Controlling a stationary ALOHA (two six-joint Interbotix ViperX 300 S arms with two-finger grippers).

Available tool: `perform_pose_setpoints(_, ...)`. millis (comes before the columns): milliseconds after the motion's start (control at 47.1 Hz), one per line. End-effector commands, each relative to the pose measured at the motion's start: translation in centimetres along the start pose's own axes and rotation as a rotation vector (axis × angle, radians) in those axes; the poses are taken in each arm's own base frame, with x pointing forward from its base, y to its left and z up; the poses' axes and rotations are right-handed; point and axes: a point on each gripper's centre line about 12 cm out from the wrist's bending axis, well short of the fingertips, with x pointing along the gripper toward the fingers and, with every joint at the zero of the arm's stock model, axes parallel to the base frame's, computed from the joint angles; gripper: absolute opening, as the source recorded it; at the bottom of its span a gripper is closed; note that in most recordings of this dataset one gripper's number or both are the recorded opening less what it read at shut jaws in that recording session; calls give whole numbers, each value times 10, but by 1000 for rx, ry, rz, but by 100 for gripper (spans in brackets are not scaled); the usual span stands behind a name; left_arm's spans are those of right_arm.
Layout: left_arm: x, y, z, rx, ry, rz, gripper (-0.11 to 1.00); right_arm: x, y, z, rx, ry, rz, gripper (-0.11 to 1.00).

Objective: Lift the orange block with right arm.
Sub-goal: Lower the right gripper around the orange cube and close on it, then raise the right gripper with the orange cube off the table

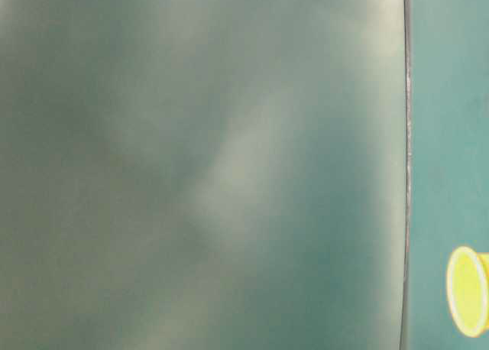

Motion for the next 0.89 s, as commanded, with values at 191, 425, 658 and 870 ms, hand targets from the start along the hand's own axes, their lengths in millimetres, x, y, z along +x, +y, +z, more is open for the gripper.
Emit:
perform_pose_setpoints(191,3,0,10,3,-21,0,0,-12,8,6,-5,-29,31,41)
perform_pose_setpoints(425,3,0,9,3,-20,-2,0,-25,8,6,-8,-20,23,41)
perform_pose_setpoints(658,3,0,10,3,-21,0,0,-44,11,8,-9,-22,28,41)
perform_pose_setpoints(870,3,0,9,3,-20,0,0,-64,11,7,-11,-23,31,41)
